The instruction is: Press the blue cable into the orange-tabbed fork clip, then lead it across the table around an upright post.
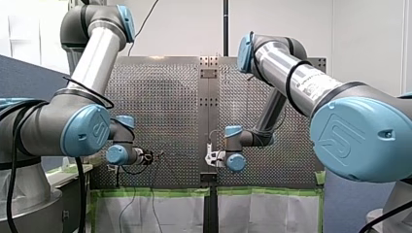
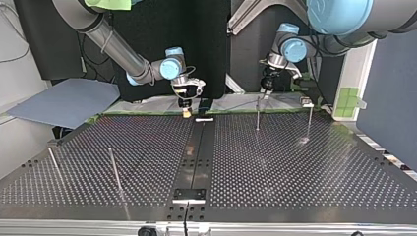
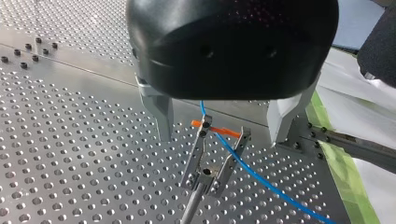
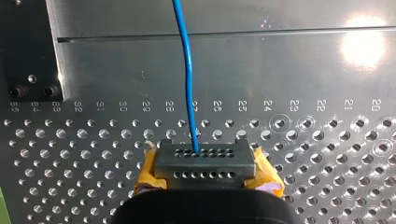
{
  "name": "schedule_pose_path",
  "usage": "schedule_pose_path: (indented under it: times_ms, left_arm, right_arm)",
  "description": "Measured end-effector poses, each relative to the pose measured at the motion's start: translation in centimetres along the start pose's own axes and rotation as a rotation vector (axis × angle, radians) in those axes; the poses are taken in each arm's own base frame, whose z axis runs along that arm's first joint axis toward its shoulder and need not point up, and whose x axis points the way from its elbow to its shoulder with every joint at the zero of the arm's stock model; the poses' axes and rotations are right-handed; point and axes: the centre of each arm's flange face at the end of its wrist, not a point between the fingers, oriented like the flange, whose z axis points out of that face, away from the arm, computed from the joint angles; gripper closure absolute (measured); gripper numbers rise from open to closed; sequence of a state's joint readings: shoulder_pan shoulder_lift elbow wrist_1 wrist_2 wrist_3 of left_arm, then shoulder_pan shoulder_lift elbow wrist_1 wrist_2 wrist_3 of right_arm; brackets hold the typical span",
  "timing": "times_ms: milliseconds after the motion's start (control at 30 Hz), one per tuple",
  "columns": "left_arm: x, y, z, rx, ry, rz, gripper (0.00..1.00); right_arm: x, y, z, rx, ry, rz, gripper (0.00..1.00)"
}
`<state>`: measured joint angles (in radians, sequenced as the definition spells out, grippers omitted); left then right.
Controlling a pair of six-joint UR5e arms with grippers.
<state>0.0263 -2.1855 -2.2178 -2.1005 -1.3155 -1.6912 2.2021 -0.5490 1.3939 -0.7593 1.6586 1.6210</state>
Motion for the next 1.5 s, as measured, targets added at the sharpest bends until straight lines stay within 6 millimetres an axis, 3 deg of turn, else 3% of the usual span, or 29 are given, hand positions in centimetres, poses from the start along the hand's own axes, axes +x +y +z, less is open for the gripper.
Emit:
schedule_pose_path:
  times_ms: [433, 1500]
  left_arm:
    - [0.22, -0.95, -0.11, 0.012, 0.004, -0.016, 0.0]
    - [0.24, -1.07, -0.14, 0.003, 0.003, -0.01, 0.0]
  right_arm:
    - [-0.08, 0.09, 0.01, -0.001, -0.001, 0.002, 1.0]
    - [-0.31, 0.89, 0.18, -0.009, -0.005, 0.005, 1.0]
